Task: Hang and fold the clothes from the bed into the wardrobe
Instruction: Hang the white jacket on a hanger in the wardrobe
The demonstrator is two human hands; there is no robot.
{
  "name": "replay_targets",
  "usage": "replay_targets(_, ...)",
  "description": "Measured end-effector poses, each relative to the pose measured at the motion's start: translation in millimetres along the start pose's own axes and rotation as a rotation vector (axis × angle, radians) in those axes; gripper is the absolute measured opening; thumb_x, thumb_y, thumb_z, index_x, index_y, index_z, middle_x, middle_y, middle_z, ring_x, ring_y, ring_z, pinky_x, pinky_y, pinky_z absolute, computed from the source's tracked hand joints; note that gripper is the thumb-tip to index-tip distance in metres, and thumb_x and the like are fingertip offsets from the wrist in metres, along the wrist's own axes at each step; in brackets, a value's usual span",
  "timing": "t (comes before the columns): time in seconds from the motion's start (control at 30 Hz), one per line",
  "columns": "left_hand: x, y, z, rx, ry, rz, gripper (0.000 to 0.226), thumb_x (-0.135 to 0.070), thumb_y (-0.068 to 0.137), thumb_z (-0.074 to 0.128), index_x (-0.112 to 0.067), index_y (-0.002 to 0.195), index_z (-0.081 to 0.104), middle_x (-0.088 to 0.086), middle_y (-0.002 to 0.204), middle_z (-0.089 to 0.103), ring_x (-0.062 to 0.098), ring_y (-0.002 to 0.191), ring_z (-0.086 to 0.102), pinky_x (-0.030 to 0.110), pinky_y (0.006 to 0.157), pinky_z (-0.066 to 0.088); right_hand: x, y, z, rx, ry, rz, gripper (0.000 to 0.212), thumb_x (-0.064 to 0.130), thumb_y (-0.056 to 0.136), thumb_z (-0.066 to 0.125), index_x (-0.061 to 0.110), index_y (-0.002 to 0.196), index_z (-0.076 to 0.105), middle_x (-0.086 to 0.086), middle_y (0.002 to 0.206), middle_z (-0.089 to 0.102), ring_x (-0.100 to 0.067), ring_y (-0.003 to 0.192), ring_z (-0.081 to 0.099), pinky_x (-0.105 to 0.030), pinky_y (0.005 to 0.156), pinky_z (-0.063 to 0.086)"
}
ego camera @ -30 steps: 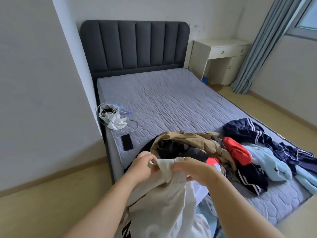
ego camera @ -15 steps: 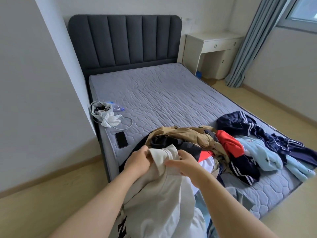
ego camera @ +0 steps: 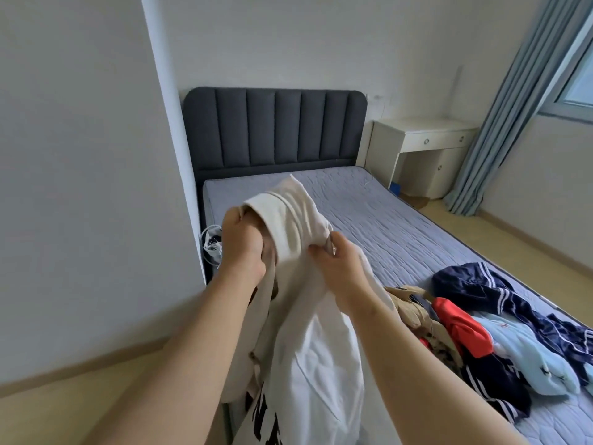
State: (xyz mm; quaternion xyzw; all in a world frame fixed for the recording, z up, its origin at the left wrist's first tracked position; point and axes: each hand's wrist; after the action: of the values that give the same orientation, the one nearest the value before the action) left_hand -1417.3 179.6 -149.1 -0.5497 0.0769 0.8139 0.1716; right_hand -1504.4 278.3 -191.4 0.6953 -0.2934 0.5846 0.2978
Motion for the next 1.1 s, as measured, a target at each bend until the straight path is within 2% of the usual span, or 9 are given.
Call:
replay_targets(0.1,-56.0,1.5,-1.4,0.026,-0.036,0.178,0.01,-0.012,0.09,0.048,-0.008,0.094,0.056,0.011,0.092,0.056,0.024,0.083,0.053,0.037,0.072,0.044,58.1,13.2,13.7,-0.076,0.019,-0.225,0.024,0.019,0.093,0.051,-0.005,0.089,0.049,-0.002,0.073,0.044,-0.009,0.064,0.039,-0.021,0.056,0.033)
replay_targets(0.27,-117.4,-9.0,-6.5,0.112,-0.04,0.386,0.027,-0.024,0.092,0.05,-0.002,0.107,0.054,0.009,0.09,0.052,0.02,0.078,0.051,0.026,0.057,0.043,136.4,15.2,26.7,-0.152,0.167,-0.492,0.033,0.02,0.097,0.046,0.015,0.065,0.04,0.013,0.056,0.035,0.001,0.051,0.032,-0.012,0.05,0.03)
replay_targets(0.37,-118.6,-14.1,-15.5,0.208,0.062,0.402,0.012,-0.031,0.091,0.054,-0.022,0.097,0.052,-0.002,0.092,0.057,0.012,0.078,0.057,0.018,0.049,0.046,152.2,20.1,18.9,-0.191,0.204,-0.509,0.038,0.024,0.096,0.049,0.008,0.063,0.041,0.012,0.054,0.034,-0.003,0.052,0.03,-0.015,0.048,0.028)
replay_targets(0.47,-98.1,-11.0,-28.0,0.395,0.239,0.395,0.03,-0.029,0.086,0.062,-0.042,0.109,0.047,-0.011,0.108,0.058,-0.002,0.091,0.061,0.016,0.067,0.051,133.2,30.8,8.2,-0.201,0.056,-0.459,0.041,0.028,0.094,0.05,0.019,0.056,0.038,0.015,0.046,0.036,-0.001,0.047,0.031,-0.015,0.046,0.029)
replay_targets(0.57,-59.8,0.4,-34.0,0.525,0.488,0.295,0.035,-0.027,0.084,0.064,-0.045,0.109,0.048,-0.014,0.106,0.061,0.005,0.099,0.06,0.021,0.078,0.049,74.9,33.5,5.9,-0.252,-0.114,-0.304,0.038,0.03,0.095,0.049,0.014,0.061,0.046,0.009,0.053,0.042,-0.006,0.053,0.036,-0.022,0.053,0.031)
replay_targets(0.7,31.5,9.6,-50.6,0.319,0.888,0.102,0.01,-0.023,0.088,0.056,-0.029,0.095,0.06,-0.006,0.096,0.066,0.021,0.098,0.06,0.034,0.084,0.048,-17.1,18.3,1.1,-0.191,-0.329,0.0,0.043,0.029,0.096,0.047,0.016,0.055,0.04,0.001,0.056,0.042,-0.021,0.063,0.041,-0.032,0.056,0.028)
replay_targets(0.77,74.9,3.3,-63.2,0.261,0.842,-0.067,0.003,-0.019,0.087,0.059,-0.02,0.09,0.058,0.009,0.101,0.066,0.028,0.099,0.06,0.04,0.088,0.048,-53.4,9.4,-5.8,-0.136,-0.41,0.118,0.037,0.032,0.095,0.048,0.018,0.06,0.05,-0.005,0.07,0.055,-0.026,0.077,0.05,-0.034,0.066,0.035)
replay_targets(0.87,115.6,-5.9,-66.1,0.18,0.819,-0.209,0.014,-0.015,0.088,0.057,-0.024,0.08,0.05,0.007,0.088,0.061,0.022,0.078,0.055,0.028,0.065,0.041,-87.9,-1.9,-17.1,-0.116,-0.436,0.221,0.025,0.036,0.094,0.048,0.018,0.094,0.066,-0.011,0.108,0.062,-0.031,0.104,0.053,-0.039,0.086,0.043)
replay_targets(1.1,135.4,-19.2,-37.8,-0.038,0.52,-0.36,0.017,-0.011,0.094,0.04,-0.015,0.104,0.052,0.006,0.091,0.059,0.017,0.073,0.051,0.027,0.055,0.037,-112.7,-18.9,-51.1,-0.074,-0.282,0.269,0.052,0.019,0.083,0.055,0.028,0.133,0.044,0.003,0.132,0.05,-0.024,0.122,0.045,-0.048,0.103,0.037)
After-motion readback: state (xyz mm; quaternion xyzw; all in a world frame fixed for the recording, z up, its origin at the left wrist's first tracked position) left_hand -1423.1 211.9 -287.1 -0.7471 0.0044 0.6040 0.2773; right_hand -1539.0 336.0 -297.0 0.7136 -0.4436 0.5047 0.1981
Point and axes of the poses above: each hand's wrist, its own y-axis towards the middle knuckle, its own z-axis out of the palm, x = y × z
